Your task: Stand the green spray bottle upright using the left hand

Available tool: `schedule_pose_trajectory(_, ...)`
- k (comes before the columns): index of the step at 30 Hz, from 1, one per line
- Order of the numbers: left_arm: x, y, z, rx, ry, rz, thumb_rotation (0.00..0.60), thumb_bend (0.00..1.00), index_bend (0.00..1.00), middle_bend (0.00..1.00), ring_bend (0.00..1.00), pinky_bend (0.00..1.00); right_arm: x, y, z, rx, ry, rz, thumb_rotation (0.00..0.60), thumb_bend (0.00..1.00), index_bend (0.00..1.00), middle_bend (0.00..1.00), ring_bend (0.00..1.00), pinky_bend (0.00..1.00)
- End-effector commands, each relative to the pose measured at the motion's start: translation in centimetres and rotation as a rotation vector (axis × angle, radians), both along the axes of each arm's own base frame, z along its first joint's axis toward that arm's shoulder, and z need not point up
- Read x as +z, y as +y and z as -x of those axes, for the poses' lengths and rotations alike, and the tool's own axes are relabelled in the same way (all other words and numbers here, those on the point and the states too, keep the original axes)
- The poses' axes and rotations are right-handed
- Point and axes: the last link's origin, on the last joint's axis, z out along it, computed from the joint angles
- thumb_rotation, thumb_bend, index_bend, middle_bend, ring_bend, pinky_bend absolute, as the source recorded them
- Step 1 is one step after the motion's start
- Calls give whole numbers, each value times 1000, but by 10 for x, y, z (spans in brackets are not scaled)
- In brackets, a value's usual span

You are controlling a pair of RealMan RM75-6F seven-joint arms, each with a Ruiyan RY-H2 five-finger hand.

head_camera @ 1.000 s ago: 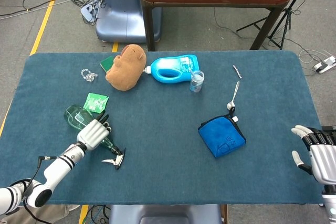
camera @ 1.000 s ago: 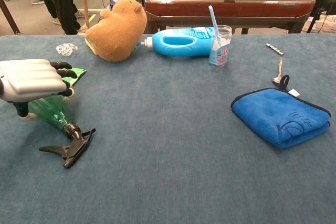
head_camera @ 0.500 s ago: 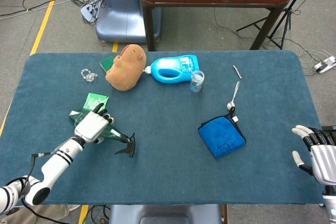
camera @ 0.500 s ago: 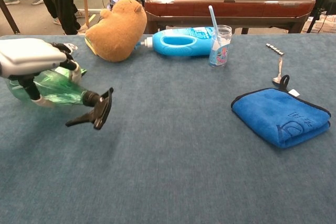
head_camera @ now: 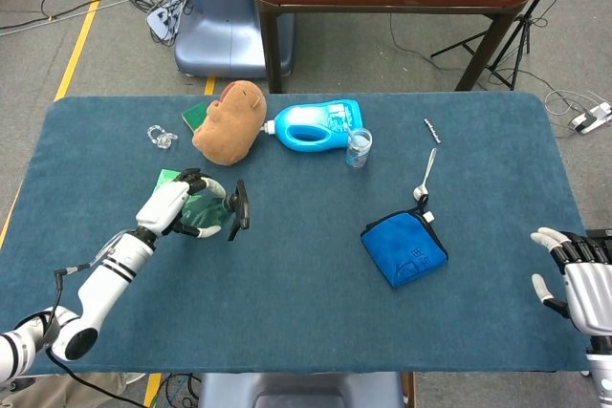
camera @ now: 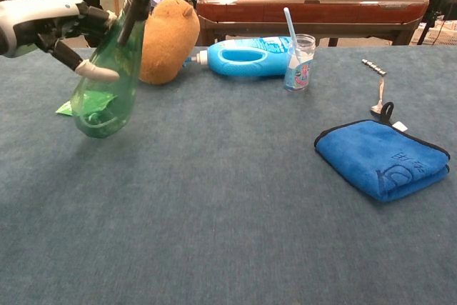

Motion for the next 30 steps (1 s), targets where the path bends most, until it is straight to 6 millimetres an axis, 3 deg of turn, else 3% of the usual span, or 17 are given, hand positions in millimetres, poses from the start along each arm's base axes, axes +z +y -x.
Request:
schedule_pose_trajectory(1,-5,10,-6,112,-219,45,600,268,466,429,187,66,0,0,0,-2,0,1,600,354,265,228,157,193)
schedule_pose_trajectory(14,-32,16,-4,192,-402,75,600,268,454,429,184,67,1,2,3,-13,2,2,600,353,265,228,157,193)
schedule_pose_trajectory(26,-45,17,10,154,-360,10,600,268,427,397,175,66,1,2,5,-21,-1,2,600,353,265,228,157,193)
schedule_pose_trajectory(30,-46,16,15,152,-330,20,600,268,349,307,115,57,1,3,5,-20,-1,4,600,353,265,228,157,193)
